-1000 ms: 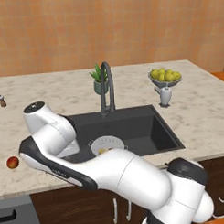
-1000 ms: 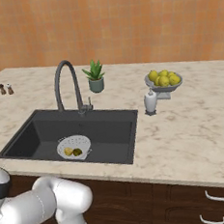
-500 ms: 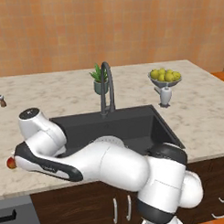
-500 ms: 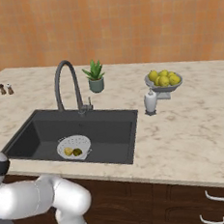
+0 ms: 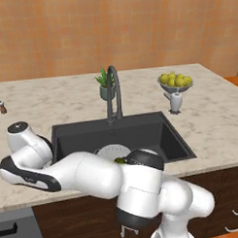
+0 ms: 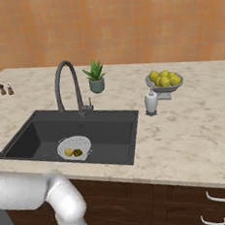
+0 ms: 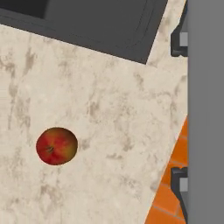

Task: Put the colander in the sink, put the kiwi, apple, kiwi in the colander, and turn on the sink faucet and pour water over the colander.

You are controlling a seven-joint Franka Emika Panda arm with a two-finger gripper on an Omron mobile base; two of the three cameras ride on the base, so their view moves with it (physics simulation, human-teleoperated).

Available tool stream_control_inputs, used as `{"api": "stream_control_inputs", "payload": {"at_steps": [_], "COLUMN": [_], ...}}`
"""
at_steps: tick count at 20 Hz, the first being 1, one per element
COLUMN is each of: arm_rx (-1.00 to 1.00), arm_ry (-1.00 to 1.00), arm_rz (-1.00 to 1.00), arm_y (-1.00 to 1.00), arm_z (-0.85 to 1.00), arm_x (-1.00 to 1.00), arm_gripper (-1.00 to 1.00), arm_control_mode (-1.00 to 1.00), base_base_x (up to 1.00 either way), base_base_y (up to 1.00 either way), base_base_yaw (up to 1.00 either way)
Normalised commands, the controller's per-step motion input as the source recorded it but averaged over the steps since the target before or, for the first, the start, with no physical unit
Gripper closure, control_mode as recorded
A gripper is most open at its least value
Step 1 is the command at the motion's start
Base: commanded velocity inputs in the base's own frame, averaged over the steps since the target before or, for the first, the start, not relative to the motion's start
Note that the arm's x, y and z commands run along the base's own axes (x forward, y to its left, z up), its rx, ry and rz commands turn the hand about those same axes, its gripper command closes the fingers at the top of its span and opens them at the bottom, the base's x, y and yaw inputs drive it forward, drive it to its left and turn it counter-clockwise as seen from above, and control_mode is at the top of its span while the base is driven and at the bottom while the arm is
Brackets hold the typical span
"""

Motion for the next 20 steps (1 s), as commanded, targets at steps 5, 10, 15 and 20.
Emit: {"api": "stream_control_inputs", "payload": {"at_steps": [5, 10, 15, 20], "arm_rx": [0.0, 0.0, 0.0, 0.0], "arm_ry": [0.0, 0.0, 0.0, 0.0], "arm_rz": [0.0, 0.0, 0.0, 0.0], "arm_y": [0.42, 0.37, 0.14, 0.23], "arm_z": [-0.2, -0.49, -0.3, -0.26], "arm_x": [0.43, 0.34, 0.27, 0.1], "arm_gripper": [-1.0, -1.0, -1.0, -1.0], "arm_control_mode": [-1.0, -1.0, -1.0, -1.0], "base_base_x": [0.0, 0.0, 0.0, 0.0], "base_base_y": [0.0, 0.0, 0.0, 0.0], "base_base_yaw": [0.0, 0.0, 0.0, 0.0]}}
